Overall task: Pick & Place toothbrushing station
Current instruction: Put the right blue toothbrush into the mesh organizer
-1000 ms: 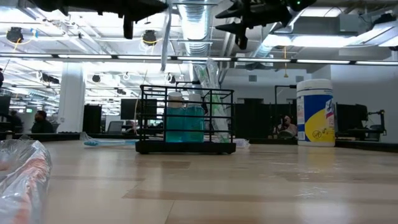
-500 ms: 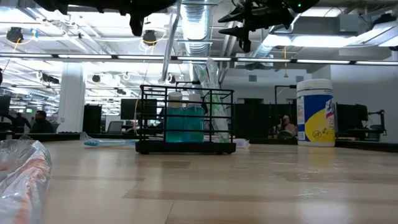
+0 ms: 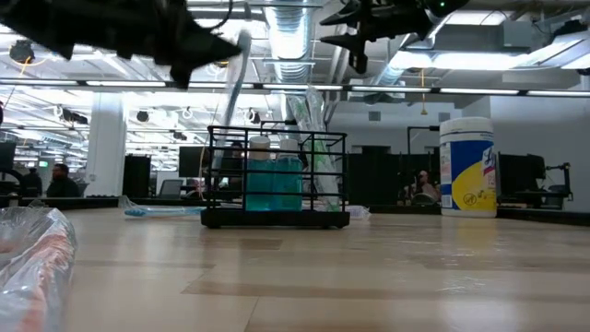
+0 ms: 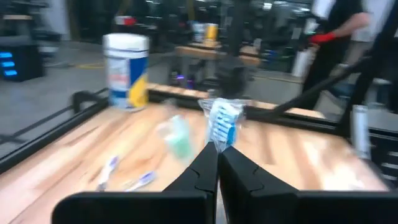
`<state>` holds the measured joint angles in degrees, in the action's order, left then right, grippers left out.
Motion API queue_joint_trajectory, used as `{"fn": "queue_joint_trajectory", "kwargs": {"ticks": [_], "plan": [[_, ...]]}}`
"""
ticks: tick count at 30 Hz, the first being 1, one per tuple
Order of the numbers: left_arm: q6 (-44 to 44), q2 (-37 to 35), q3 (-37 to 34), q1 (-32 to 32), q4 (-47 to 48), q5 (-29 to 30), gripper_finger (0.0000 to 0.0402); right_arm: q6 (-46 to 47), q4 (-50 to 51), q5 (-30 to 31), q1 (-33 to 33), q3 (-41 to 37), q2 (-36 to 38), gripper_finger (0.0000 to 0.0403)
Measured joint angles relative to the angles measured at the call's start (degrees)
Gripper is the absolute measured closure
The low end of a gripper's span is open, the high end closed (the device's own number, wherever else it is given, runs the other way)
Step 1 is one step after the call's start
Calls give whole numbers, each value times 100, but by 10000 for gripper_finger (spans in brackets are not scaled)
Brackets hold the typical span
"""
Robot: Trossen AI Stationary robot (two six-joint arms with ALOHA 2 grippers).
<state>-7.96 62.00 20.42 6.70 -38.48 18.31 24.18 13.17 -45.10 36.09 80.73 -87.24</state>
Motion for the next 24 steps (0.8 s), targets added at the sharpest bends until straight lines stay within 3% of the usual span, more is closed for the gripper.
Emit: {"fn": "queue_joint_trajectory", "kwargs": {"ticks": [11, 18, 24], "plan": [[-131, 0, -780, 188, -505, 683, 401, -80, -2, -179, -402, 2, 0, 276], [79, 0, -861, 319, -623, 709, 401, -78, -84, -153, -652, 4, 0, 276], [804, 0, -675, 298, -769, 541, 401, -27, -313, -146, -801, 4, -2, 276]]}}
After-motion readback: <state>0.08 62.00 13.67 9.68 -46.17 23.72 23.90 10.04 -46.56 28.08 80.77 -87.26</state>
